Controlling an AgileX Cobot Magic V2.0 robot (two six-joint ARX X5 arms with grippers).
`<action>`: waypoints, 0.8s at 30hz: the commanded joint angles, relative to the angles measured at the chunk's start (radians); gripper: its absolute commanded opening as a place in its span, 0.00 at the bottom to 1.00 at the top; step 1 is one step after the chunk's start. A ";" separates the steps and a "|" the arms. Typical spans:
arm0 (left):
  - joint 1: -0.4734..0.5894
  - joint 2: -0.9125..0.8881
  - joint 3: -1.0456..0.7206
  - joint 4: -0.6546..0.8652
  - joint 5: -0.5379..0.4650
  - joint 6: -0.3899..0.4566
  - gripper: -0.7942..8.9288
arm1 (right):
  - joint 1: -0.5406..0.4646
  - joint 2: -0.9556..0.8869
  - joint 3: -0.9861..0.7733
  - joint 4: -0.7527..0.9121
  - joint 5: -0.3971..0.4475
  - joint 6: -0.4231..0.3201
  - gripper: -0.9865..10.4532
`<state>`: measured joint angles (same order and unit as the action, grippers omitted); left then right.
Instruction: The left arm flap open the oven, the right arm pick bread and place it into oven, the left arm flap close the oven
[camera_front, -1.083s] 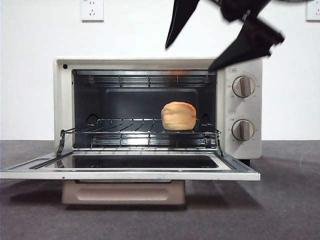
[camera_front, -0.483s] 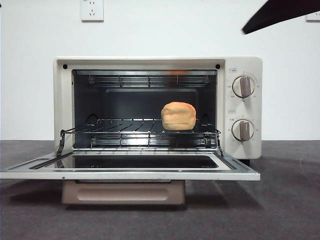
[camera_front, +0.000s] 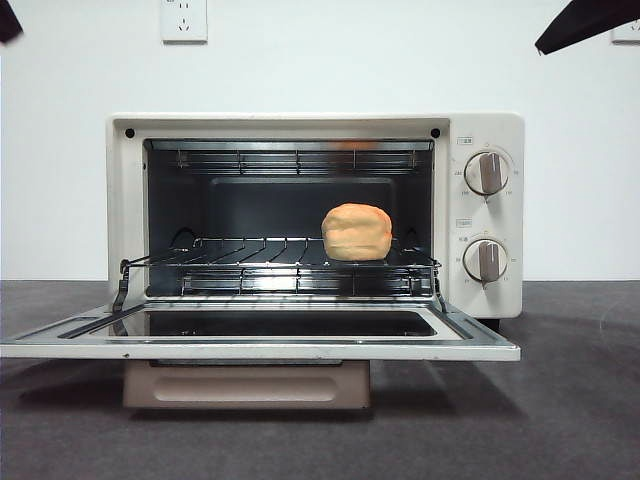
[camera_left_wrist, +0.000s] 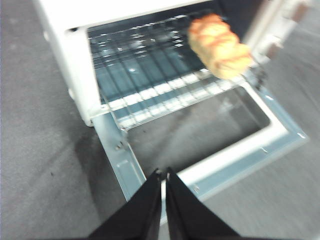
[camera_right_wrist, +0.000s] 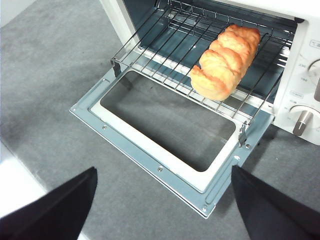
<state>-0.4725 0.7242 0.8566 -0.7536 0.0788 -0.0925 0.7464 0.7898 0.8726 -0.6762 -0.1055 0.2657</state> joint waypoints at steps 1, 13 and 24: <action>0.029 0.017 -0.060 0.082 0.021 -0.040 0.10 | 0.010 -0.003 0.019 -0.013 0.000 -0.011 0.46; 0.266 0.200 -0.283 0.373 0.234 -0.100 0.10 | 0.010 -0.047 0.019 -0.100 0.000 -0.012 0.46; 0.331 0.496 -0.294 0.525 0.264 -0.083 0.10 | 0.010 -0.066 0.019 -0.106 0.000 -0.012 0.46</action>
<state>-0.1413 1.1973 0.5591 -0.2420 0.3397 -0.1837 0.7464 0.7193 0.8726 -0.7856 -0.1055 0.2646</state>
